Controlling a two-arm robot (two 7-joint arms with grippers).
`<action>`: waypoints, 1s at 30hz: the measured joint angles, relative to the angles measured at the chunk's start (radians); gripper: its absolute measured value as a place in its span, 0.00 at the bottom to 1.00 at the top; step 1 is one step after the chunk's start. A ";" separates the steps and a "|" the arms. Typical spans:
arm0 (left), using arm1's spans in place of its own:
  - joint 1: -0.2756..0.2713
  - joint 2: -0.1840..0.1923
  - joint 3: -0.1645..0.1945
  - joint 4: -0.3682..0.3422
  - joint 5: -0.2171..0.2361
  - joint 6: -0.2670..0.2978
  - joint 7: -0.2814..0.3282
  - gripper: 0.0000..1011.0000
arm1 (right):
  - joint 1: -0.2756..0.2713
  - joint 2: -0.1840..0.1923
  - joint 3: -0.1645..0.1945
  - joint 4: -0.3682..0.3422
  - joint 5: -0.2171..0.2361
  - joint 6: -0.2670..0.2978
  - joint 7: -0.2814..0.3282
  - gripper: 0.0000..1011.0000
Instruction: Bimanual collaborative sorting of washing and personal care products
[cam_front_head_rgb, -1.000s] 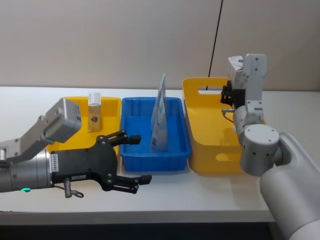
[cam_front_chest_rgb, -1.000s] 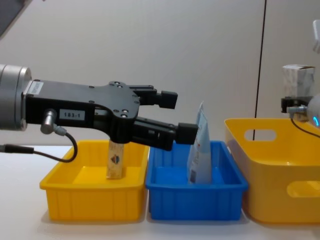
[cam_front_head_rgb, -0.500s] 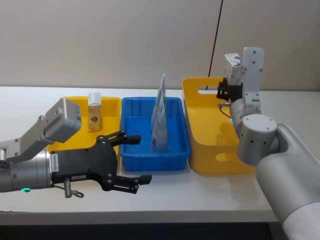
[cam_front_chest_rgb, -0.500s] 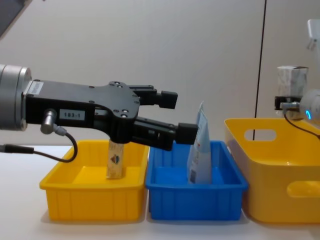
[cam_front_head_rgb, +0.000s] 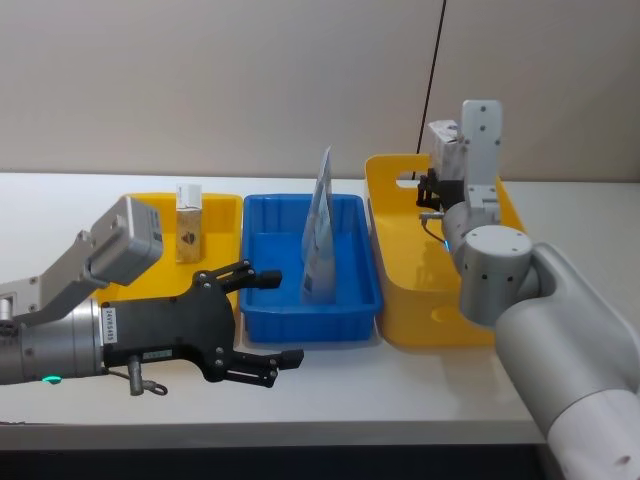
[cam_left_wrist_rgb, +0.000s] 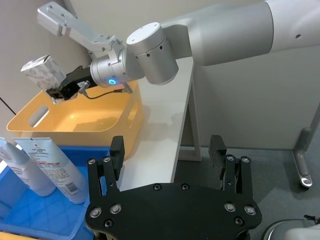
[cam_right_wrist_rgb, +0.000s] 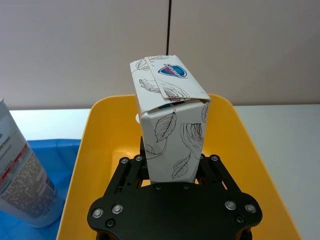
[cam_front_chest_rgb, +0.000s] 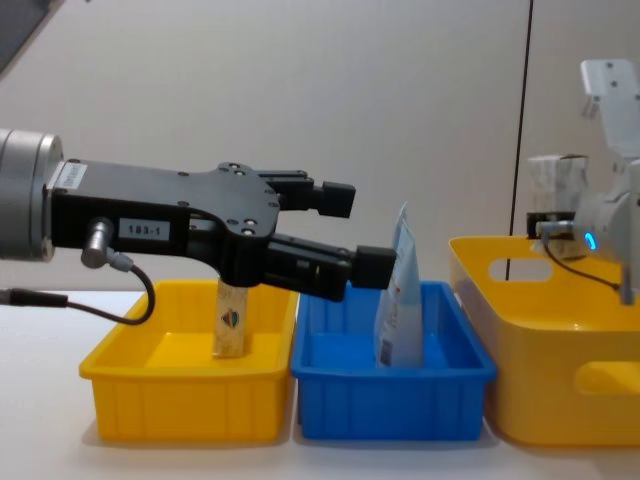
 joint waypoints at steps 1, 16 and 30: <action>0.000 0.000 0.000 0.000 0.000 0.000 0.000 0.99 | 0.005 -0.004 -0.002 0.011 -0.004 0.004 0.000 0.36; 0.000 0.000 0.000 0.000 0.000 0.000 0.000 0.99 | 0.053 -0.032 -0.012 0.111 -0.040 -0.002 -0.033 0.36; 0.000 0.000 0.000 0.000 0.000 0.000 0.000 0.99 | 0.070 -0.043 -0.001 0.129 -0.054 -0.015 -0.058 0.82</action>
